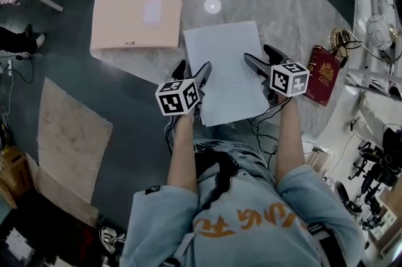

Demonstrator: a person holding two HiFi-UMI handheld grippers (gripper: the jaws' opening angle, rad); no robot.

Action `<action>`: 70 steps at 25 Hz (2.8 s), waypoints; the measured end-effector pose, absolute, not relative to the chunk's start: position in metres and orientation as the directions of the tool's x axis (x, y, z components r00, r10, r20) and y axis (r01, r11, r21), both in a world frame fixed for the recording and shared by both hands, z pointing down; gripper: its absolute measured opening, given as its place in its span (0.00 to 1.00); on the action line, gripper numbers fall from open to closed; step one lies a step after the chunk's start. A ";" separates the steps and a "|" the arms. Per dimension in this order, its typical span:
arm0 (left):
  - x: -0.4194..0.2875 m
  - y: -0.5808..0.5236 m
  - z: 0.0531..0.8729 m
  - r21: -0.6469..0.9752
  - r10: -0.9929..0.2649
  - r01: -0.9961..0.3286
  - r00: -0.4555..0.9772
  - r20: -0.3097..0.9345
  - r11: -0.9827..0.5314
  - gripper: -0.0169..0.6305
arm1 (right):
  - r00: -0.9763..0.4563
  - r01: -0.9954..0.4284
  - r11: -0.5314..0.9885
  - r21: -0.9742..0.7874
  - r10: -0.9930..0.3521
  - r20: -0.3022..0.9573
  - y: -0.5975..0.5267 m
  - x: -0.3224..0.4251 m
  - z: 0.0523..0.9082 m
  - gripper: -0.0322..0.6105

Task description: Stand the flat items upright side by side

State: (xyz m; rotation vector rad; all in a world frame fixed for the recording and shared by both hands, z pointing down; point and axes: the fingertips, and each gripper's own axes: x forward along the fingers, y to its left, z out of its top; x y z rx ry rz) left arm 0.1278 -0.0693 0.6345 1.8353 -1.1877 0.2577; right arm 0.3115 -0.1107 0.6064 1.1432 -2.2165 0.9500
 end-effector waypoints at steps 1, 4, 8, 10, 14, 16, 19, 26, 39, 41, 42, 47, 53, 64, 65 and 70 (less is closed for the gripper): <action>0.129 -0.070 0.637 0.575 -0.615 -0.809 0.518 0.595 -0.125 0.61 | -0.547 -0.832 0.413 -0.370 -0.502 0.670 -0.111 0.311 0.610 0.64; 0.134 -0.071 0.644 0.579 -0.600 -0.807 0.522 0.606 -0.117 0.61 | -0.563 -0.822 0.409 -0.397 -0.472 0.679 -0.111 0.310 0.620 0.65; 0.139 -0.074 0.650 0.585 -0.583 -0.803 0.531 0.615 -0.114 0.61 | -0.573 -0.814 0.400 -0.420 -0.439 0.692 -0.112 0.311 0.634 0.66; 0.140 -0.076 0.651 0.596 -0.572 -0.795 0.544 0.614 -0.115 0.61 | -0.580 -0.810 0.393 -0.435 -0.429 0.692 -0.112 0.310 0.636 0.66; 0.143 -0.079 0.653 0.601 -0.548 -0.791 0.556 0.625 -0.117 0.62 | -0.586 -0.807 0.377 -0.454 -0.414 0.697 -0.113 0.309 0.641 0.67; 0.146 -0.080 0.654 0.579 -0.538 -0.806 0.546 0.642 -0.126 0.63 | -0.577 -0.813 0.371 -0.449 -0.411 0.706 -0.113 0.310 0.643 0.66; 0.148 -0.086 0.650 0.548 -0.543 -0.825 0.526 0.655 -0.139 0.63 | -0.553 -0.829 0.369 -0.421 -0.424 0.717 -0.117 0.309 0.639 0.65; 0.156 -0.099 0.631 0.511 -0.555 -0.831 0.538 0.635 -0.221 0.63 | -0.503 -0.862 0.349 -0.369 -0.489 0.712 -0.120 0.318 0.620 0.64; 0.163 -0.127 0.576 0.423 -0.600 -0.813 0.581 0.550 -0.399 0.63 | -0.424 -0.905 0.314 -0.286 -0.626 0.655 -0.128 0.324 0.565 0.64; 0.160 -0.130 0.567 0.408 -0.609 -0.811 0.585 0.536 -0.419 0.63 | -0.416 -0.909 0.316 -0.272 -0.645 0.640 -0.130 0.321 0.556 0.64; 0.159 -0.133 0.563 0.401 -0.613 -0.810 0.586 0.530 -0.428 0.63 | -0.413 -0.910 0.317 -0.266 -0.655 0.633 -0.131 0.320 0.552 0.64; 0.156 -0.141 0.545 0.366 -0.628 -0.805 0.593 0.505 -0.466 0.63 | -0.395 -0.919 0.310 -0.245 -0.688 0.608 -0.136 0.317 0.535 0.64; 0.153 -0.151 0.520 0.320 -0.651 -0.804 0.594 0.473 -0.501 0.62 | -0.380 -0.925 0.319 -0.208 -0.733 0.564 -0.143 0.313 0.510 0.64; 0.171 -0.167 0.481 0.275 -0.672 -0.781 0.623 0.400 -0.561 0.58 | -0.321 -0.947 0.293 -0.134 -0.808 0.494 -0.149 0.333 0.475 0.63; 0.173 -0.167 0.478 0.269 -0.672 -0.778 0.626 0.395 -0.567 0.58 | -0.314 -0.949 0.289 -0.127 -0.815 0.488 -0.149 0.336 0.473 0.63; 0.189 -0.170 0.463 0.243 -0.671 -0.760 0.647 0.362 -0.603 0.57 | -0.271 -0.961 0.262 -0.084 -0.844 0.464 -0.147 0.352 0.462 0.63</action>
